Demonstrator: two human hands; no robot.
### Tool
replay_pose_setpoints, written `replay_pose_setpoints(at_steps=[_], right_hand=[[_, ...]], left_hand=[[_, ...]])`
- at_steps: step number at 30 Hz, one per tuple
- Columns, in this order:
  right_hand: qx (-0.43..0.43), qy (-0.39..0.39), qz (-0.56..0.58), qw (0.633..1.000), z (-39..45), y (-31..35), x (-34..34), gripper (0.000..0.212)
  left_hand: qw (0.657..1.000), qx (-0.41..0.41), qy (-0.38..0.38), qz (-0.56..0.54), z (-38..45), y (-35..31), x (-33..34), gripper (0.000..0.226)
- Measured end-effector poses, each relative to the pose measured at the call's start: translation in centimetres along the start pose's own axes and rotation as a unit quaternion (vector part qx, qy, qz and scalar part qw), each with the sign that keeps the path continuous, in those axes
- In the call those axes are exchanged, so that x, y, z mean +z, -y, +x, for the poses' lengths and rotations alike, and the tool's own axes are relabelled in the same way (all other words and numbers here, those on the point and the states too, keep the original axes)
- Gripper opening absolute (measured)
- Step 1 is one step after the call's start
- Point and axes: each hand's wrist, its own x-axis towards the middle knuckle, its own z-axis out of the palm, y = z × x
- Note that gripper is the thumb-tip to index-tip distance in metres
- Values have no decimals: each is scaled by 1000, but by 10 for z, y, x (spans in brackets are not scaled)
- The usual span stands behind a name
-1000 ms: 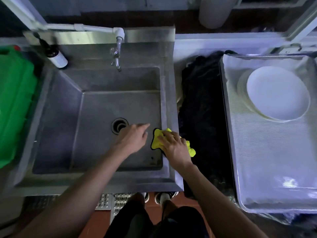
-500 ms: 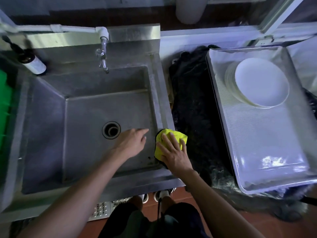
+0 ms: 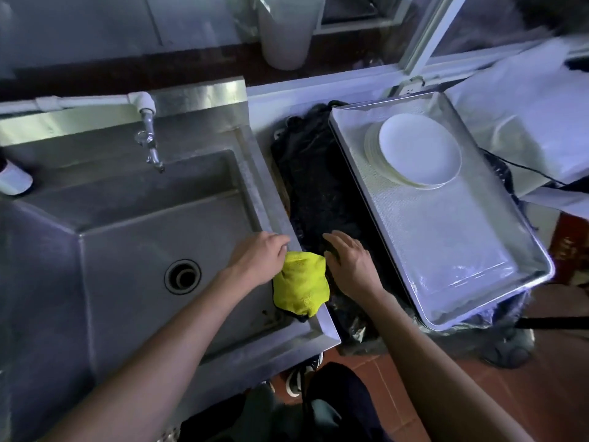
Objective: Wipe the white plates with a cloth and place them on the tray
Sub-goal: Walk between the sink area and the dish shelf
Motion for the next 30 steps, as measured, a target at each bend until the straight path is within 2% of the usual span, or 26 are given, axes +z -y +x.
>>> replay_pose_setpoints(at_steps=[7, 10, 14, 18, 21, 26, 30], right_hand=[[36, -132, 0, 991, 11, -34, -84, 38], [55, -175, 4, 983, 25, -61, -114, 41], [76, -213, 36, 973, 47, -102, -140, 45], [103, -218, 98, 966, 72, -140, -153, 50], [117, -201, 141, 962, 93, -169, -164, 53], [93, -175, 122, 972, 126, -202, -176, 52], [105, -159, 191, 963, 149, -218, -177, 52]], left_hand=[[994, 92, -58, -23, 63, -67, -22, 34], [991, 72, -75, -86, 92, -95, -32, 32], [978, 2, -95, -184, 135, -126, -31, 34], [957, -53, -61, -278, 177, -154, -17, 45], [952, -76, -60, -292, 205, -177, -7, 53], [937, -123, -121, -304, 240, -204, 12, 48], [904, -164, -175, -354, 257, -218, 25, 46]])
